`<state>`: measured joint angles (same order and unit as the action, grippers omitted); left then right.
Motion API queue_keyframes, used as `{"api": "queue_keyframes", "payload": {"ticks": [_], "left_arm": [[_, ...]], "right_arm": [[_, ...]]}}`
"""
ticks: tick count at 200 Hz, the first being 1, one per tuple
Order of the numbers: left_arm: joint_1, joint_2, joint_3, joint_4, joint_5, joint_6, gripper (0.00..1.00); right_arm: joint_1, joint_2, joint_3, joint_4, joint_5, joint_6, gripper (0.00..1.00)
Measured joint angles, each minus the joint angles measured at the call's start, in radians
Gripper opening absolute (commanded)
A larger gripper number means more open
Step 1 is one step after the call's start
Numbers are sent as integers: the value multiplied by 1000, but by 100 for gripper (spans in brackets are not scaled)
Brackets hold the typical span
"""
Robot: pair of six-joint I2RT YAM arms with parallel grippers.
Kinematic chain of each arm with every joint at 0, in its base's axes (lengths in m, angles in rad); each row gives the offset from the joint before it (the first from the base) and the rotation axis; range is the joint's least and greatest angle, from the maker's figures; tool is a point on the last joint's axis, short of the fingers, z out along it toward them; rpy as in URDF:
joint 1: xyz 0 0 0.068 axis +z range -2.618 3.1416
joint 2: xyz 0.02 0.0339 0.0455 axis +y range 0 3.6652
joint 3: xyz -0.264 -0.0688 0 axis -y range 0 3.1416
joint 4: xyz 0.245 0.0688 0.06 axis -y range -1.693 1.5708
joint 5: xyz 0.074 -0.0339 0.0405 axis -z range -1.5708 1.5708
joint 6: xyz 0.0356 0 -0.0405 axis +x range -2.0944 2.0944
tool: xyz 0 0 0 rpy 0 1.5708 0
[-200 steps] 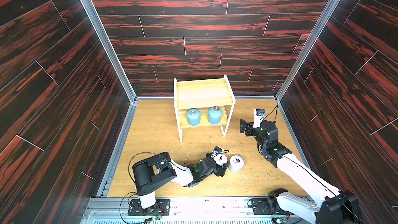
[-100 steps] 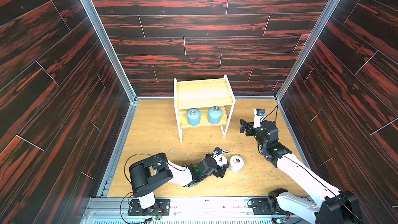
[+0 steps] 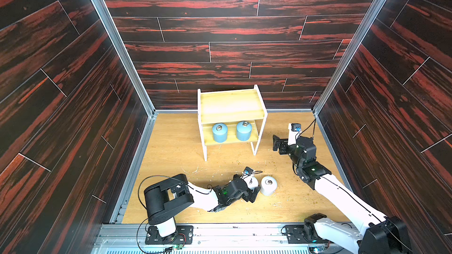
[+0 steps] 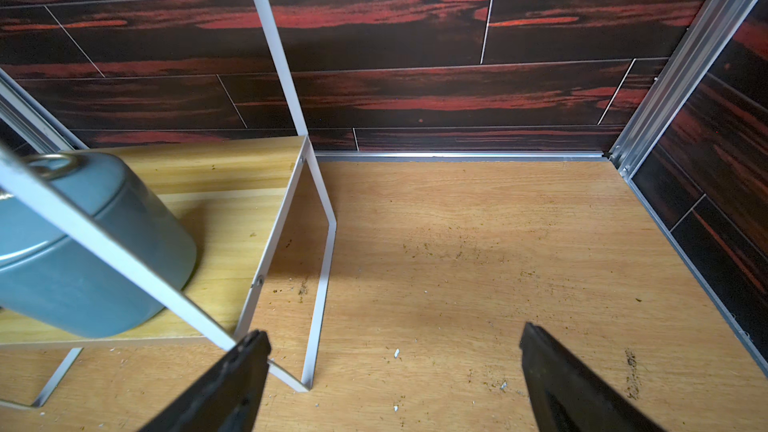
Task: Remove the tea canisters from the shelf
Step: Place the tea canister at the center of the board.
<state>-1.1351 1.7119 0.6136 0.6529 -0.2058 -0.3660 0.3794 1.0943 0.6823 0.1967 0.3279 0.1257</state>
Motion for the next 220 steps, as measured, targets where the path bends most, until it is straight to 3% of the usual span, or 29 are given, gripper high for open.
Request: {"api": "queue_keyframes", "payload": {"ticks": [105, 173, 220], "left_arm": [[-6, -109, 36, -119, -2, 40, 99], [-9, -266, 117, -241, -16, 117, 99], [-9, -403, 137, -343, -96, 176, 100]], "right_arm": [[0, -9, 2, -18, -34, -21, 98], [2, -127, 7, -117, -169, -42, 96], [66, -201, -5, -192, -246, -40, 96]]}}
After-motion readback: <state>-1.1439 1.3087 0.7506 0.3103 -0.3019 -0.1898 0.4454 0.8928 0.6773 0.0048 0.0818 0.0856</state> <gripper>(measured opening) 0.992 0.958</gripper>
